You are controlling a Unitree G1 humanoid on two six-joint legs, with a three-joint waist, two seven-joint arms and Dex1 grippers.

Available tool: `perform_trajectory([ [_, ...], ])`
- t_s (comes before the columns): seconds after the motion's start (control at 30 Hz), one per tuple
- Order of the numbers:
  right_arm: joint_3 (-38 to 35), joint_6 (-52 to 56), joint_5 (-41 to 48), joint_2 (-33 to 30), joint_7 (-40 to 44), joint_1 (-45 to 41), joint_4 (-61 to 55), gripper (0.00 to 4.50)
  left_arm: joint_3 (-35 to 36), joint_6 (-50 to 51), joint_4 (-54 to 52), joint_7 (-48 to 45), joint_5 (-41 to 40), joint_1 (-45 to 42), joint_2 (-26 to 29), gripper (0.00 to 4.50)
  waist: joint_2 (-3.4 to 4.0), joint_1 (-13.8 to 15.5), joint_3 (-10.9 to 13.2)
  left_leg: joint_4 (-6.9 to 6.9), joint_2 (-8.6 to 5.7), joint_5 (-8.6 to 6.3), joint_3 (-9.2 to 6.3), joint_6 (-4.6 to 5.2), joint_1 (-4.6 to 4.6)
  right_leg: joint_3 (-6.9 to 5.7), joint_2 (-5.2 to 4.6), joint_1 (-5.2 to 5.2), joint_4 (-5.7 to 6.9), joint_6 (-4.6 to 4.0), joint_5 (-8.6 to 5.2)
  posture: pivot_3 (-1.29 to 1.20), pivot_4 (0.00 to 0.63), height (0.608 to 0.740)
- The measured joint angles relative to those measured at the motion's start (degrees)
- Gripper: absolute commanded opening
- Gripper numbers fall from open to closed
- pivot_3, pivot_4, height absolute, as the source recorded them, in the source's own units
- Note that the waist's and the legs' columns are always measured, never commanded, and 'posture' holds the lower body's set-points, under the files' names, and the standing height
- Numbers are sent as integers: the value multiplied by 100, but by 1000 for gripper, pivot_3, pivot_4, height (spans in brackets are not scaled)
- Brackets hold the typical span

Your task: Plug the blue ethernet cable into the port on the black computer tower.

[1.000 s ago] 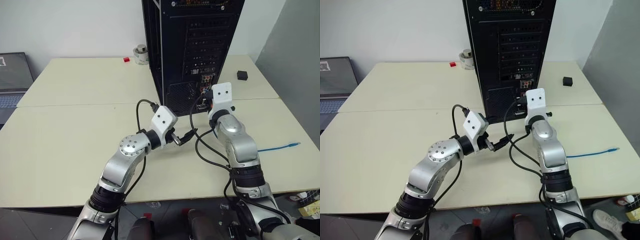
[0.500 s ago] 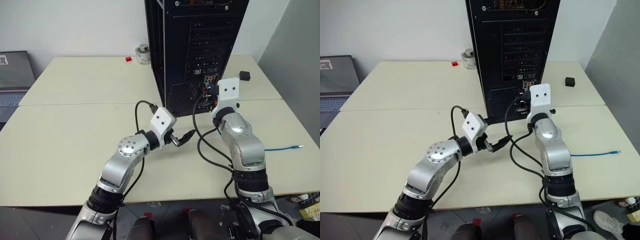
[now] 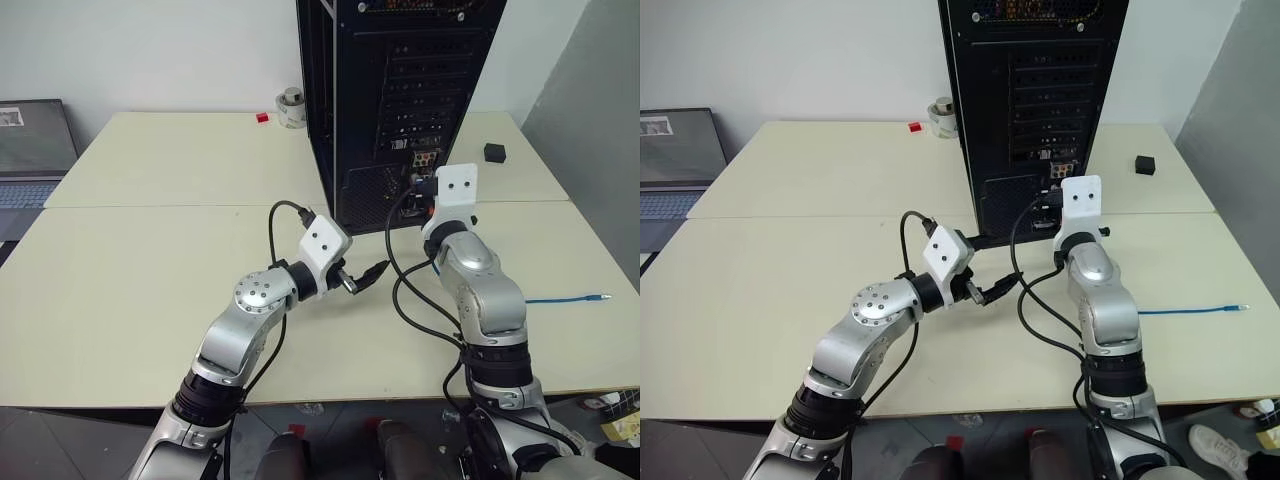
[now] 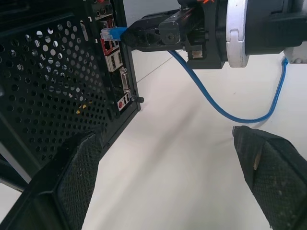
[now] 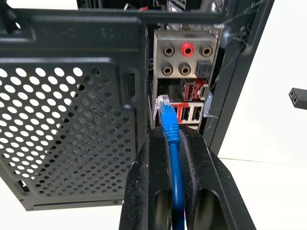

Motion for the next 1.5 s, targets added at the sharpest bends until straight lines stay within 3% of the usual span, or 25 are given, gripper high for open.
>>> perform_trajectory([
  [1.5, -80, -192, -6, 38, 8, -77, 383, 0, 2, 0, 0, -14, 2, 3, -11, 4483, 0, -3, 0, 0, 1, 0, 0, 0, 0, 0, 0, 0, 0, 0, 0, 0, 150, 740],
])
